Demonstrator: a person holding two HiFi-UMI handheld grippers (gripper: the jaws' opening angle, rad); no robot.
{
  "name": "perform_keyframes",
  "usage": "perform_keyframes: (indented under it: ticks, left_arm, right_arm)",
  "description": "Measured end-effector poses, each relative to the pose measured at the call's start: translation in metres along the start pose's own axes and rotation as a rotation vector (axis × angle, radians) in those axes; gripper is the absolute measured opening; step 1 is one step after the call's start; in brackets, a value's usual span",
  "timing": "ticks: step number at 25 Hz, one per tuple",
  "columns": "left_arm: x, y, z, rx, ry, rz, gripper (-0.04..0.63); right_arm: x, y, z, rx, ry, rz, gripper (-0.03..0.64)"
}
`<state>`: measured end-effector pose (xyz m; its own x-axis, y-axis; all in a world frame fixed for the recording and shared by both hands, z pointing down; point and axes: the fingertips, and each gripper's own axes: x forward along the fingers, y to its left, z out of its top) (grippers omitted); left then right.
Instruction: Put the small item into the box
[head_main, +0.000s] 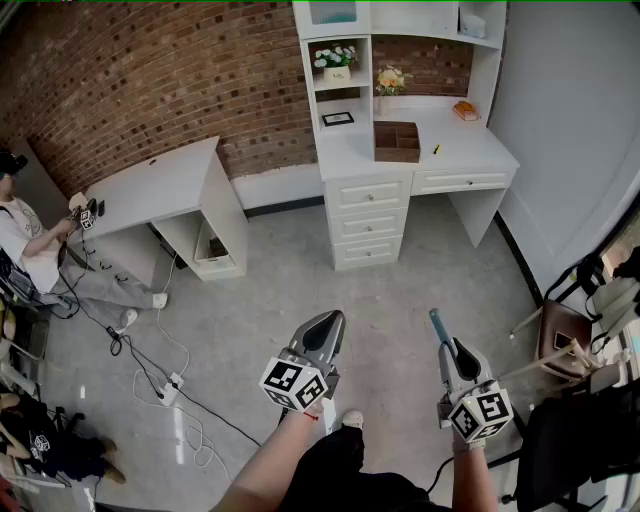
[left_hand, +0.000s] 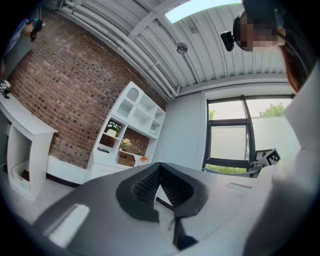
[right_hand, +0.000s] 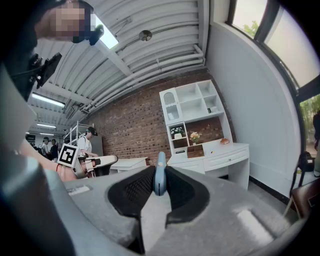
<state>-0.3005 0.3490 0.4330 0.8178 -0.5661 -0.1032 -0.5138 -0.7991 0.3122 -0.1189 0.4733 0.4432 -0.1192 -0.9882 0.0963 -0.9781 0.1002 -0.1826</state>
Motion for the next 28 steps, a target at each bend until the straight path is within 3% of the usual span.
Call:
perform_keyframes:
  ticks: [6,17,28]
  left_arm:
    - [0.059,0.037,0.000,0.003,0.004,-0.023,0.002]
    - [0.101,0.087,-0.012,-0.020,0.050,0.002,0.002]
    - [0.179,0.131,-0.017,-0.019,0.049,0.044,0.002]
  right_arm:
    - [0.062,-0.029,0.008,-0.010,-0.003,-0.009,0.066]
    - [0.116,-0.058,0.006,0.017,0.003,-0.034,0.066]
    - [0.187,-0.134,0.011,0.067,-0.017,-0.015,0.066]
